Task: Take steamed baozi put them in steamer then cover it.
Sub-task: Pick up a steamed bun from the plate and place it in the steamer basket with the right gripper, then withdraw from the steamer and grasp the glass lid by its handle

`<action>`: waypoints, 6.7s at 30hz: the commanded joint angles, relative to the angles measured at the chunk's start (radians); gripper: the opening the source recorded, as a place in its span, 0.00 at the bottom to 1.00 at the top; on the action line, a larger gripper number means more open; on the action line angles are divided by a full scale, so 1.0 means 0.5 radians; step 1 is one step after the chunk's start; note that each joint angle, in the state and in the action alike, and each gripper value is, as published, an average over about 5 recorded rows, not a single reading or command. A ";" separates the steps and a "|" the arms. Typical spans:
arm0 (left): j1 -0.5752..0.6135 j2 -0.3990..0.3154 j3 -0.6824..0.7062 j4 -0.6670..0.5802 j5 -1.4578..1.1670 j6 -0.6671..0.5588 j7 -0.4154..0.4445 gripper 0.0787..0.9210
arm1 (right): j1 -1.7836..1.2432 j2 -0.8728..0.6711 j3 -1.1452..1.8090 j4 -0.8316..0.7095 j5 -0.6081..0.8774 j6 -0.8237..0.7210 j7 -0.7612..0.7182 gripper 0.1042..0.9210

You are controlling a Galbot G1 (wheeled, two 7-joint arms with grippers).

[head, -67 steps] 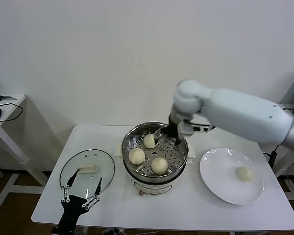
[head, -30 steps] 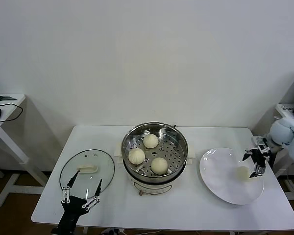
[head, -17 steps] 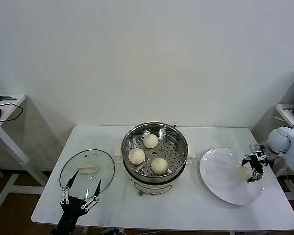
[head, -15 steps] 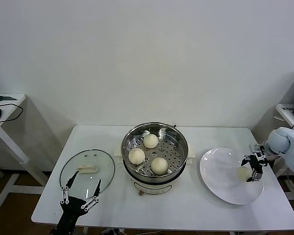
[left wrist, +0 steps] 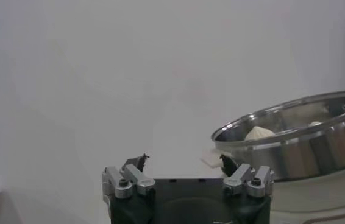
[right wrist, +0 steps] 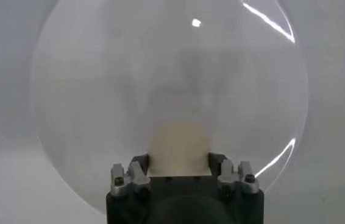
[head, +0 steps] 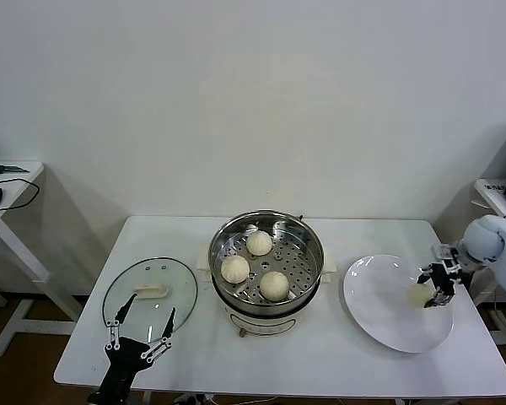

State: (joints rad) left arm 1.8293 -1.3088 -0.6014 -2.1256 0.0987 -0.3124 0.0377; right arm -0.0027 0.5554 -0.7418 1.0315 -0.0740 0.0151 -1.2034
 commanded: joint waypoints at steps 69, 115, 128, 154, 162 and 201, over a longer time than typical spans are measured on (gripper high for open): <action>-0.017 -0.017 0.012 0.013 -0.003 -0.028 -0.019 0.88 | 1.253 1.171 -1.494 0.365 0.920 -0.512 0.108 0.71; -0.502 0.086 0.026 0.304 0.623 0.104 -0.258 0.88 | -2.005 0.464 2.313 0.995 1.066 0.753 2.823 0.88; -0.654 0.108 -0.029 0.773 1.590 0.180 -0.483 0.88 | -2.612 1.145 2.736 0.913 0.924 0.999 2.744 0.88; -0.858 0.075 0.044 1.224 2.383 0.244 -0.766 0.88 | -2.661 1.378 2.666 0.938 0.773 0.972 2.693 0.88; -0.953 0.074 0.061 1.283 2.387 0.277 -0.772 0.88 | -2.673 1.400 2.663 0.932 0.746 0.973 2.682 0.88; -1.192 0.048 0.156 1.417 2.278 0.441 -0.704 0.88 | -2.720 1.469 2.675 0.915 0.672 1.010 2.655 0.88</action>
State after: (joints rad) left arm 1.2527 -1.2851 -0.5271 -1.4327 1.2420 -0.0972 -0.3168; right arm -1.3622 1.2881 0.5947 1.4889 0.2641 0.5190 0.1250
